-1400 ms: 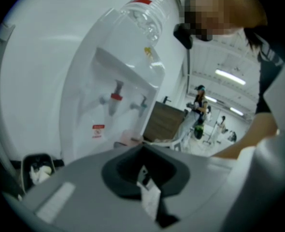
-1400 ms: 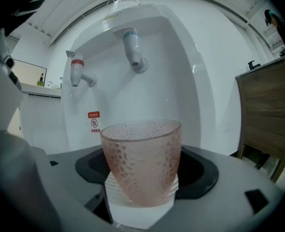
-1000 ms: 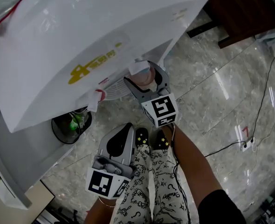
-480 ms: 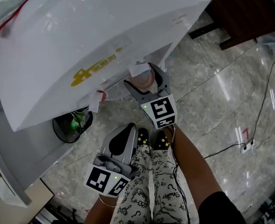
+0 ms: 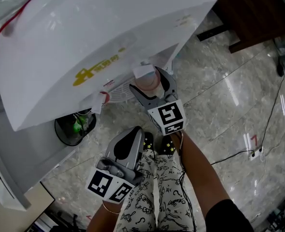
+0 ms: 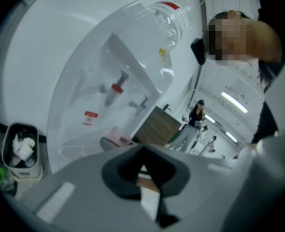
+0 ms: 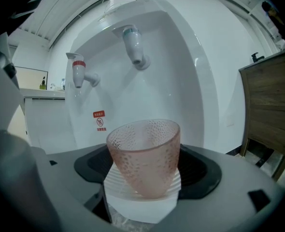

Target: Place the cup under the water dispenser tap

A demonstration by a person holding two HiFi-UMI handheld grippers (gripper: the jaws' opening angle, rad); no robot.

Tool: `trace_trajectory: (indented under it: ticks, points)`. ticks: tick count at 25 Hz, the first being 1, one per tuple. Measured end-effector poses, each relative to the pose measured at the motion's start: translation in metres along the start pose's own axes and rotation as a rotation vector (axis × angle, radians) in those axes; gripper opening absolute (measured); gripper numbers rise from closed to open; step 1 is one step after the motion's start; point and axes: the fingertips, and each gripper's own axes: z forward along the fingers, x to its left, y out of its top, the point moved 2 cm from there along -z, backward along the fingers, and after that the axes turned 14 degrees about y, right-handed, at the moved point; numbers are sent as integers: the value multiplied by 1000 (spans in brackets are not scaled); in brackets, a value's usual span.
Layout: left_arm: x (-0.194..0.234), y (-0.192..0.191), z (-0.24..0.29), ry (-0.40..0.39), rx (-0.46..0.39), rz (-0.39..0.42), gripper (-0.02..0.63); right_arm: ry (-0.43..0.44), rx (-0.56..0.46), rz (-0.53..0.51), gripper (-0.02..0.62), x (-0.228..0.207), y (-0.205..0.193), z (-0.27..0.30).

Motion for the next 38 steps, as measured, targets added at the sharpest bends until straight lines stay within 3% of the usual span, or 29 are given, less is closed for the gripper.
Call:
trace_trajectory:
  ticks: [9, 14, 19, 20, 21, 22, 23, 26, 29, 32, 36, 38]
  points:
    - [-13, 0, -2, 0, -10, 30, -6, -16, 10, 47, 382, 4, -6, -23]
    - [-23, 17, -11, 41, -33, 122, -6, 10, 43, 49, 380, 32, 2, -62]
    - [-42, 60, -27, 64, -95, 170, -6, 34, -46, 66, 358, 60, 75, -117]
    - [-50, 71, -33, 65, -105, 180, -6, 20, -64, 65, 256, 66, 94, -132]
    - [-58, 81, -40, 64, -113, 193, -6, 9, -85, 67, 99, 72, 113, -147]
    - [-66, 91, -48, 60, -118, 207, -6, 9, -105, 79, 41, 79, 132, -161]
    - [-74, 100, -57, 56, -121, 220, -6, 19, -121, 98, 23, 88, 150, -174]
    - [-102, 131, -89, 35, -137, 253, -6, 46, -108, 118, 15, 118, 201, -209]
    - [-135, 167, -113, -2, -167, 267, -6, 54, -61, 72, 15, 136, 250, -237]
    - [-166, 190, -136, -47, -191, 257, -6, 53, -100, 54, 15, 153, 296, -265]
    - [-177, 217, -161, -18, -264, 238, -6, 55, -167, 47, 15, 169, 338, -289]
    - [-182, 223, -171, -6, -282, 268, -6, 72, -170, 37, 15, 179, 346, -297]
